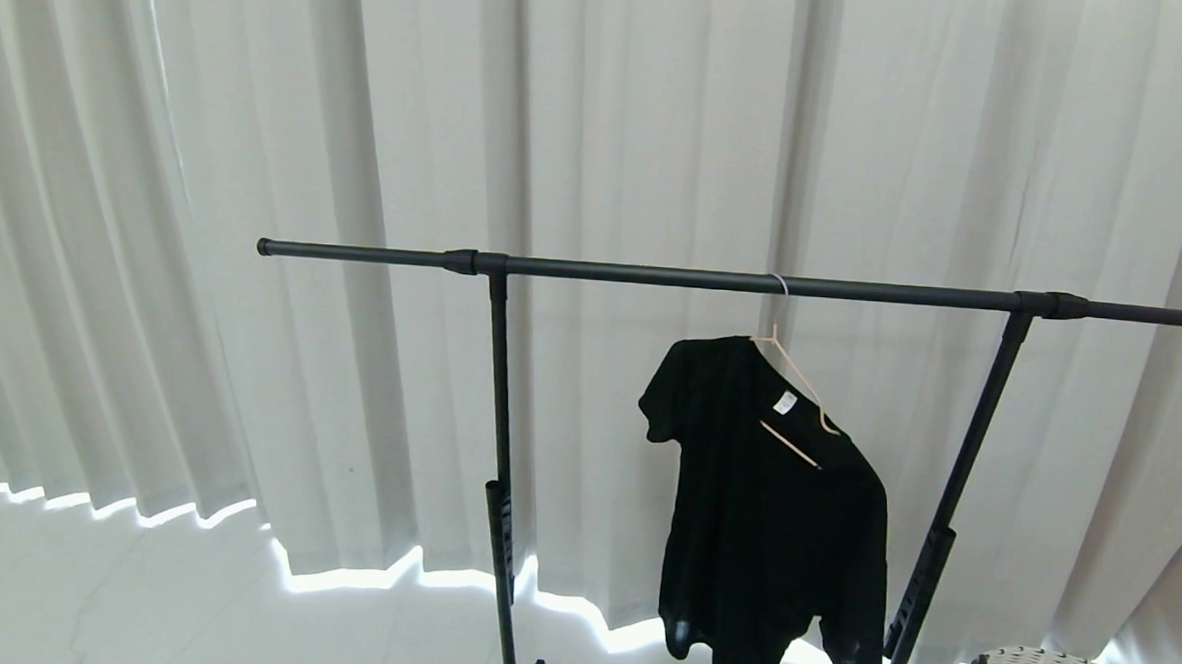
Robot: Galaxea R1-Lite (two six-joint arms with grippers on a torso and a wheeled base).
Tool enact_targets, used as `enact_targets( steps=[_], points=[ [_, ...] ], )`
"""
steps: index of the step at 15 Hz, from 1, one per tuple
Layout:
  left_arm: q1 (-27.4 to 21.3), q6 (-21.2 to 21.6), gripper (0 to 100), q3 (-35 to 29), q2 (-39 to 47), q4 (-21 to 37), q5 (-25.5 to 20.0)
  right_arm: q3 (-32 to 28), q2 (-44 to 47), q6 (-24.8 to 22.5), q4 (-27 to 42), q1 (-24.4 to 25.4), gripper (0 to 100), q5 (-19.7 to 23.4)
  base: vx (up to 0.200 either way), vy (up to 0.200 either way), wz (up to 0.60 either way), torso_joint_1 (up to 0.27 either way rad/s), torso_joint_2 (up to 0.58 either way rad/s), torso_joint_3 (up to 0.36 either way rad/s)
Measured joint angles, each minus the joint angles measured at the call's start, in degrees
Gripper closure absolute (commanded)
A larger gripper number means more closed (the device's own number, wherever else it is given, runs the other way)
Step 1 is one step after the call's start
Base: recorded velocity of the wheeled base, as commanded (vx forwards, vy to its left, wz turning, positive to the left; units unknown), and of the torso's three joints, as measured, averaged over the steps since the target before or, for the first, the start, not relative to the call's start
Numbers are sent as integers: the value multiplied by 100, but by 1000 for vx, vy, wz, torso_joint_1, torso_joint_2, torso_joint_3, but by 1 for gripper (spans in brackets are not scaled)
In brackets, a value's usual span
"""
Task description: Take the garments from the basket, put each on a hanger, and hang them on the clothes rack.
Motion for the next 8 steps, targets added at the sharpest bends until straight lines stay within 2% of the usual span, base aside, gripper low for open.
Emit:
enact_targets(
  steps=[8],
  points=[
    [9, 13, 100, 49, 50, -2, 24, -32, 226, -200, -495, 48, 100, 33, 0, 0, 0, 0, 0, 0]
  ],
)
